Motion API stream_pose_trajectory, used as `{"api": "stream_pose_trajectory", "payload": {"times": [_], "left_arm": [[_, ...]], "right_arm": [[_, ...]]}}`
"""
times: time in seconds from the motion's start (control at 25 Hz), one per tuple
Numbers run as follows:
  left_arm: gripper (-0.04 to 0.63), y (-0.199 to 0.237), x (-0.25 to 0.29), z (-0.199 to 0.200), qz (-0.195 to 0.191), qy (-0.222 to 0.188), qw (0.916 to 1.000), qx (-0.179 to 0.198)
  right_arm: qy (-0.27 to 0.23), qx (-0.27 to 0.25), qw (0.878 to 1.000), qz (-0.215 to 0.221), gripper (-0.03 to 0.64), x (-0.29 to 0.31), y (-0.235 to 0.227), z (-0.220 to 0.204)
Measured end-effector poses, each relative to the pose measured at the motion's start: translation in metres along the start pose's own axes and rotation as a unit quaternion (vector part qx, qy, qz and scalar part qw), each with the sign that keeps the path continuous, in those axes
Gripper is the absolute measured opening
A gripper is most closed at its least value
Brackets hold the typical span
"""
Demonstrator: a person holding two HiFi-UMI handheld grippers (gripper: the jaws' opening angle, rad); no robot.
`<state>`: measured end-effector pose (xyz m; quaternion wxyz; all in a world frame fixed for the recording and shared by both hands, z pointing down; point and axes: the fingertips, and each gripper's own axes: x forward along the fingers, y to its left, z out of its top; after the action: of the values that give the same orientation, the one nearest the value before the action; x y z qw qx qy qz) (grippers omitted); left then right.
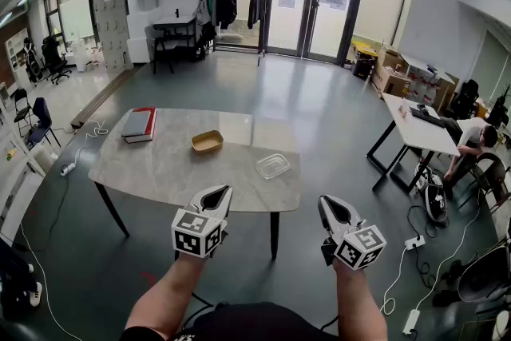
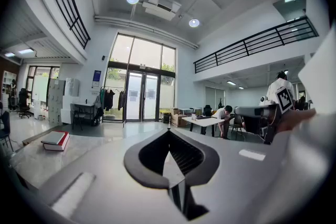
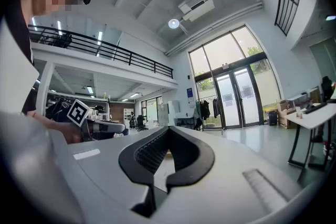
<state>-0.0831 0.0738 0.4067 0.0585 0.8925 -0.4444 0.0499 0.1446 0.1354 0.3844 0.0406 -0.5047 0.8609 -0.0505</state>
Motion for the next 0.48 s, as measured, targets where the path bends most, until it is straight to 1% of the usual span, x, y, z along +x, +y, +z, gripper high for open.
{"api": "stream_pose_trajectory", "payload": {"times": [0.48], "left_arm": [[0.003, 0.028, -0.012, -0.009, 0.006, 0.004, 1.0000, -0.006]], "right_arm": [[0.008, 0.006, 1.000, 0.008, 0.012, 0.020, 0.022, -0.011]]}}
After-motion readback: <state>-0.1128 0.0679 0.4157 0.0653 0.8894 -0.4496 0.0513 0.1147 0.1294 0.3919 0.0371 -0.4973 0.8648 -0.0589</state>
